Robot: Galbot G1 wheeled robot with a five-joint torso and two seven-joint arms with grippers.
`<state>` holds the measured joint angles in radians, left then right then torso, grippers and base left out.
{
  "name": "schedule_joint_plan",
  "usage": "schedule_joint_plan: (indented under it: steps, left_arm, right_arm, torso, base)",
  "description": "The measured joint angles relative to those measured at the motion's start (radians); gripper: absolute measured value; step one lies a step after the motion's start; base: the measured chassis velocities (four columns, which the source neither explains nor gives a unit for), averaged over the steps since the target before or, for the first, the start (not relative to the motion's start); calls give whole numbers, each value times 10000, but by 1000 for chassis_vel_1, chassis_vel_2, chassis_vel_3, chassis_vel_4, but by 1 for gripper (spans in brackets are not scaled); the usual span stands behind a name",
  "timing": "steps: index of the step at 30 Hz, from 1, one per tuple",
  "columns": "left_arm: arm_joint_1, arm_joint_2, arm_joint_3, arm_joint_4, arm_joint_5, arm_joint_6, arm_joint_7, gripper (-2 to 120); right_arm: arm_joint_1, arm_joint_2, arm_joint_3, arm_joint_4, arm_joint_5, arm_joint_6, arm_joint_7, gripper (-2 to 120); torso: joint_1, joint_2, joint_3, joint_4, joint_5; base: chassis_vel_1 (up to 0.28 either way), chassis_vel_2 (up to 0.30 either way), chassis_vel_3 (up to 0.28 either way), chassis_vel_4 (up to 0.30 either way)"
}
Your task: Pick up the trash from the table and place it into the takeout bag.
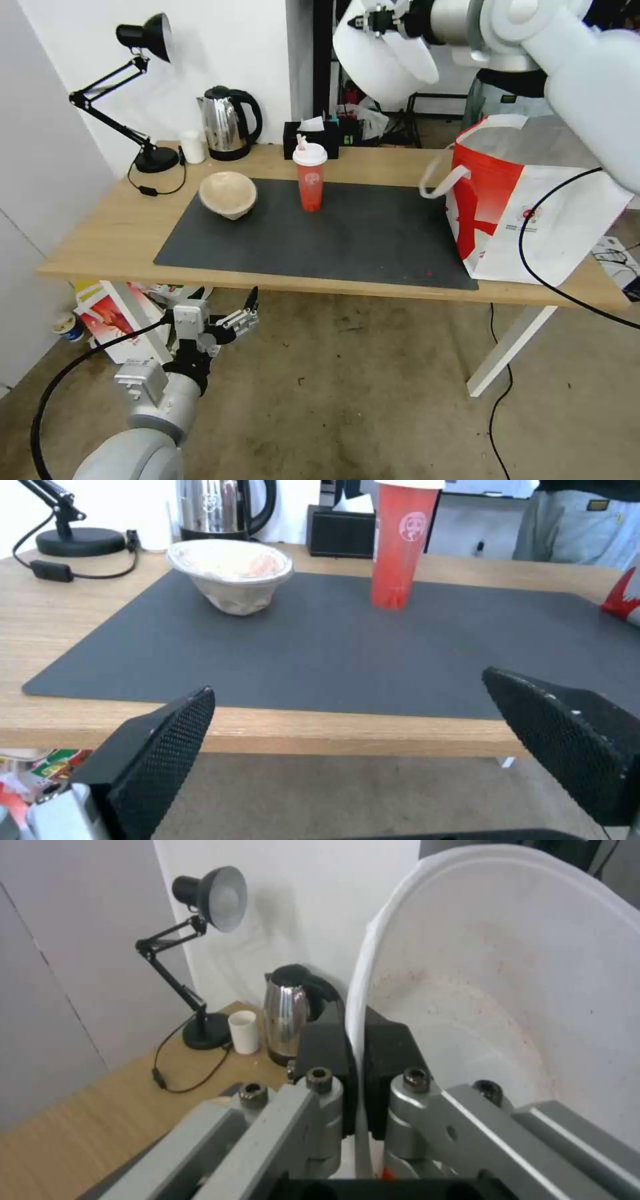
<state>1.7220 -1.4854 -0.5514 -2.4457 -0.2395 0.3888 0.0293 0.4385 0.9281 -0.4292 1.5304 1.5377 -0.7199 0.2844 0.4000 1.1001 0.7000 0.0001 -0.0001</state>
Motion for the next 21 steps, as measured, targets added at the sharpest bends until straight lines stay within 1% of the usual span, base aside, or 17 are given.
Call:
schedule_joint_plan:
  steps: [7, 11, 14, 17, 18, 20, 21]
  left_arm:
    - [-14, 2, 20, 0, -7, -2, 0, 100]
    - [-40, 42, 14, 0, -38, -5, -1, 100]
    - [-74, 35, 20, -1, -46, -6, -1, 100]
    - [-99, 13, 112, 31, -46, -7, -2, 100]
    - [-99, 13, 112, 31, -46, -7, -2, 100]
    - [-107, 20, 168, 96, -39, -11, -3, 100]
    - [-107, 20, 168, 96, -39, -11, -3, 100]
  right_arm:
    - [255, 98, -181, -285, -32, 0, -20, 0]
    - [271, -66, -241, -228, -59, 0, -18, 0]
    - [208, -287, -290, -72, -109, 0, -14, 0]
    - [-89, -859, -326, 211, -236, -1, -58, 0]
    - [-89, -859, -326, 211, -236, -1, -58, 0]
    - [-356, -1201, -242, 381, -255, -5, -85, 0]
    - [-356, -1201, -242, 381, -255, -5, -85, 0]
  torso:
    - [1, 0, 0, 0, 0]
    - [0, -1, 0, 1, 0]
    - [0, 0, 0, 0, 1]
    - [0, 0, 0, -4, 3]
    - [0, 0, 0, -4, 3]
    - [0, -1, 0, -1, 5]
    - [0, -1, 0, -1, 5]
  base:
    - [0, 0, 0, 0]
    - [0, 0, 0, 0]
    - [0, 0, 0, 0]
    - [0, 0, 0, 0]
    - [0, 0, 0, 0]
    - [0, 0, 0, 0]
    - [0, 0, 0, 0]
